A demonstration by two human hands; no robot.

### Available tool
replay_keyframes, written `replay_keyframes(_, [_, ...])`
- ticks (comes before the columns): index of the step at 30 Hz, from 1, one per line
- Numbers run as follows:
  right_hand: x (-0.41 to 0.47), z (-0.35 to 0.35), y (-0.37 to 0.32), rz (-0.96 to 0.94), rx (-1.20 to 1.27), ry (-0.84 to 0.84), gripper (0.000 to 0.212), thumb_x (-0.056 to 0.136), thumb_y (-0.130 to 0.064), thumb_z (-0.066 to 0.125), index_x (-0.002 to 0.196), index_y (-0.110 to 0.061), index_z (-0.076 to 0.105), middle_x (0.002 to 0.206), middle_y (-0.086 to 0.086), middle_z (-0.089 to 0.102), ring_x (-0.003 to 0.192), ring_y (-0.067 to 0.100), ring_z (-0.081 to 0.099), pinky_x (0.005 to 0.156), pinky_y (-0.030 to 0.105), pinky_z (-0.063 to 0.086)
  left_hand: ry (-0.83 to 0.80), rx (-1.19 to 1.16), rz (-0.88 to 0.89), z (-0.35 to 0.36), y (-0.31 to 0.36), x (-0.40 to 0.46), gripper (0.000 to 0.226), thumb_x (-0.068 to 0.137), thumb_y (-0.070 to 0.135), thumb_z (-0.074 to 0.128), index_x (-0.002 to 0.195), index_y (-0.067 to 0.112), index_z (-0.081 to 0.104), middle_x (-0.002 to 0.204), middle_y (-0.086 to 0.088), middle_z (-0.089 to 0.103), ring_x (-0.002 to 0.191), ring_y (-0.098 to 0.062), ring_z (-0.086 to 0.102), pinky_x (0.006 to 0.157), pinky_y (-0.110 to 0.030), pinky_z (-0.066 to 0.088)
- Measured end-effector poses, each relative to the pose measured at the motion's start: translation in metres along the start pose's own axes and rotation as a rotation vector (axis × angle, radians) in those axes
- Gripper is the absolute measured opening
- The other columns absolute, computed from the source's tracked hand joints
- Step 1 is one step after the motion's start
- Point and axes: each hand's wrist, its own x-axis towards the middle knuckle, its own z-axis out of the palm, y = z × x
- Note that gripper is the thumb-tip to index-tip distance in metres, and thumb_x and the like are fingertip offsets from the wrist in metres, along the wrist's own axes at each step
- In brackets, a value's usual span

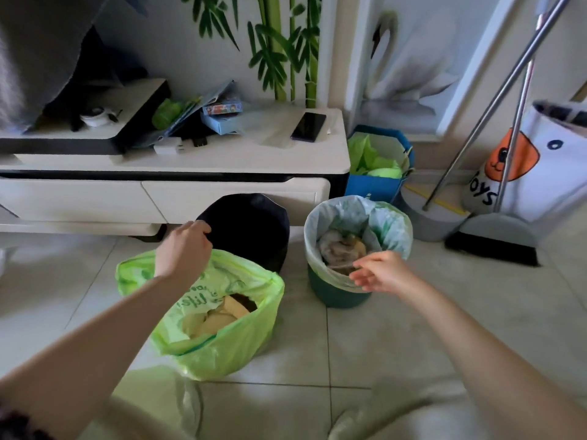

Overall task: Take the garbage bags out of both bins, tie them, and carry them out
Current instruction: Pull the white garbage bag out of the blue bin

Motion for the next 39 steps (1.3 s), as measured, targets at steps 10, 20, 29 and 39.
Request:
replay_keyframes(10, [0.045, -0.072, 0.039, 0.148, 0.054, 0.254, 0.012, 0.094, -0.011, 0.049, 0.091, -0.007, 0.06, 0.067, 0.008, 0.063, 0.054, 0.018, 0.053, 0.055, 0.025, 0.042, -0.482, -0.658, -0.385, 0.116, 0.111, 0.005, 0.015, 0.075, 0.02, 0.056, 0.066, 0.014, 0.066, 0.073, -0.01, 0.074, 0.073, -0.03, 0.072, 0.074, -0.044, 0.06])
replay_keyframes(20, [0.099, -0.084, 0.056, 0.361, 0.204, 0.256, 0.025, 0.096, -0.029, 0.044, 0.108, -0.007, 0.05, 0.091, 0.014, 0.056, 0.074, 0.029, 0.06, 0.063, 0.036, 0.053, -0.596, -1.073, -0.863, 0.176, 0.131, 0.029, 0.026, 0.099, 0.029, 0.036, 0.092, 0.01, 0.051, 0.073, -0.007, 0.051, 0.056, -0.022, 0.05, 0.047, -0.028, 0.045])
replay_keyframes(29, [0.112, -0.082, 0.046, 0.35, 0.26, 0.223, 0.01, 0.089, -0.017, 0.05, 0.089, -0.012, 0.059, 0.071, 0.007, 0.055, 0.06, 0.022, 0.051, 0.056, 0.025, 0.044, -0.656, -1.147, -0.878, 0.163, 0.15, 0.032, 0.036, 0.091, -0.003, 0.044, 0.058, 0.011, 0.042, 0.028, 0.004, 0.04, 0.021, -0.01, 0.037, 0.031, -0.016, 0.034])
replay_keyframes(39, [0.11, -0.081, 0.012, 0.124, -0.009, 0.504, 0.014, 0.086, -0.02, 0.055, 0.082, -0.009, 0.063, 0.069, 0.008, 0.059, 0.064, 0.027, 0.058, 0.066, 0.04, 0.057, -0.401, -0.838, -0.606, 0.158, 0.157, 0.047, 0.011, 0.076, 0.014, 0.061, 0.066, 0.013, 0.066, 0.067, -0.008, 0.062, 0.064, -0.027, 0.059, 0.065, -0.034, 0.051])
